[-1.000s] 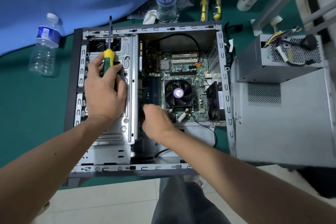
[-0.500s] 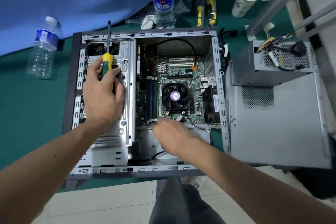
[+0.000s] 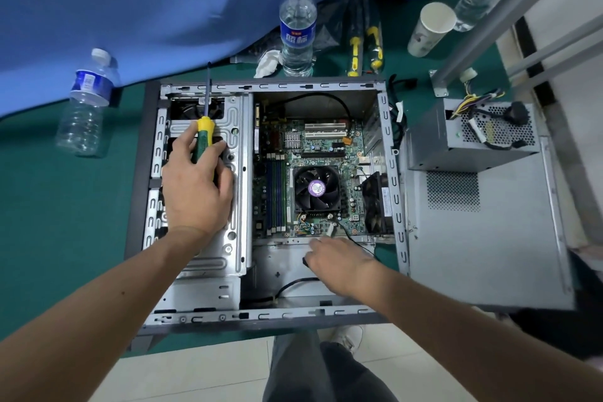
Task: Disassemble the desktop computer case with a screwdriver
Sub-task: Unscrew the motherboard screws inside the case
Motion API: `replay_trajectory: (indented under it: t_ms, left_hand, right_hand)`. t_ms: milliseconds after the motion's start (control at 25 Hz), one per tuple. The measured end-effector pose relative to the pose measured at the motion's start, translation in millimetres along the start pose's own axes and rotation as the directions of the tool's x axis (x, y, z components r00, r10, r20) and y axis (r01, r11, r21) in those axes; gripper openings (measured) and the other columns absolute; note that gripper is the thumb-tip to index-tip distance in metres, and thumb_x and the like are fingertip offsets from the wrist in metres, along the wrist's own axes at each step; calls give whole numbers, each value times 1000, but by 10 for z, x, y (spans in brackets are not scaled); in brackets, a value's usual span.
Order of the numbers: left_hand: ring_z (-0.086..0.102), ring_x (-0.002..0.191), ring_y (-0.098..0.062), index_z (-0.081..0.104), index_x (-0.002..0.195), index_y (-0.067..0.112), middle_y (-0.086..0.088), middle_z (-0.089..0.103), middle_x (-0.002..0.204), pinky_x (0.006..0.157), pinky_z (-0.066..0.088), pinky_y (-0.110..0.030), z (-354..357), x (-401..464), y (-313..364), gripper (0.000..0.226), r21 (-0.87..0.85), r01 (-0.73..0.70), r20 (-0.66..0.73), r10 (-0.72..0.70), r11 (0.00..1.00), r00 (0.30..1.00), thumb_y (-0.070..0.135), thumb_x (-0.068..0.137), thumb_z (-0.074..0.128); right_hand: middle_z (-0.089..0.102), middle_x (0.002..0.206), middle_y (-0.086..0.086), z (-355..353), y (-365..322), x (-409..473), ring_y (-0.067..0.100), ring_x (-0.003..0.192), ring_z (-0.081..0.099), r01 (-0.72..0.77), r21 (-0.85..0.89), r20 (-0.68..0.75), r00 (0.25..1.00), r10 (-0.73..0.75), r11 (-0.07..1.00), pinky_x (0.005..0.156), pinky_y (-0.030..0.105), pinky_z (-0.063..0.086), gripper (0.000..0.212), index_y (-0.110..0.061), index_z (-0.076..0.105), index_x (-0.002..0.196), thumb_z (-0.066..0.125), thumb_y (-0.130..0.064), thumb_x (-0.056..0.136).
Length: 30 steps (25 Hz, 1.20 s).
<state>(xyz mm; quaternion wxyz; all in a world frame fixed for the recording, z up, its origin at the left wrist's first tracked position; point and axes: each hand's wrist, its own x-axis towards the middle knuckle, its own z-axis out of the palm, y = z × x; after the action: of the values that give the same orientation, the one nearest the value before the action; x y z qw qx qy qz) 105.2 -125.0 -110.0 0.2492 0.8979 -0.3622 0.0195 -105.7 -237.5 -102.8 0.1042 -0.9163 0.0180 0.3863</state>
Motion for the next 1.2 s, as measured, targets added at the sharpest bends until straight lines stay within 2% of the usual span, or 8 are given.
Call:
replay_trajectory:
  t_ms: [80,200,440,680,880,1000,1080,1200]
  left_hand:
    - [50,121,-36,68,119,11,-16,40,147,99,47,-47,-21,1,19,34,-1,5,17,-5,1000,1000,20,88,54]
    - [50,121,-37,68,118,10,-18,40,146,98,46,-48,-40,4,37,33,-4,17,30,-16,1000,999,17,88,58]
    - [46,125,-34,67,118,9,-18,41,146,103,43,-48,-69,2,49,32,-18,15,47,-15,1000,999,14,88,60]
    - [32,140,-31,65,117,8,-13,32,153,115,34,-44,-158,-19,149,23,-136,61,135,-43,989,990,10,96,54]
    - [34,129,12,53,121,33,6,31,144,112,29,-12,-438,-104,612,39,-500,183,169,-112,846,979,3,95,56]
    - [36,127,7,35,135,40,3,35,134,113,31,-18,-480,-283,1090,68,-568,101,197,16,817,980,-1,89,63]
    - [34,130,5,26,143,39,5,31,136,114,32,-22,-464,-346,1358,81,-619,145,298,60,772,953,-4,86,64]
    - [40,121,10,8,150,42,13,20,139,104,43,-22,-419,-348,1512,96,-664,259,497,155,702,854,-3,81,57]
  right_hand:
    - [54,122,18,15,19,-56,31,115,50,-37,82,94,995,29,996,94,41,47,34,-1,57,122,45,7,91]
    - [63,104,18,19,3,-119,29,89,60,-87,234,225,974,33,968,73,37,49,28,1,61,111,43,7,91]
    - [64,103,10,-107,55,-194,21,89,62,-239,379,60,971,233,894,83,36,55,21,-7,61,114,47,-7,99]
    - [67,105,-3,-396,153,-458,8,77,62,-169,651,-137,933,334,740,80,30,55,23,-20,61,120,48,-25,101]
    - [65,95,-11,-673,261,-583,6,82,64,-6,931,-182,860,476,366,83,31,54,21,-23,61,117,54,-32,98]
    - [70,103,-4,-885,214,-574,9,86,66,126,991,-99,899,426,-35,80,30,55,20,-25,64,112,54,-36,99]
    - [72,102,0,-994,196,-578,13,88,66,176,960,-82,921,381,-217,81,32,54,23,-18,67,110,53,-33,100]
    - [71,90,7,-1079,287,-619,16,82,67,184,955,-71,903,424,-231,71,30,55,22,-10,68,98,54,-27,99]
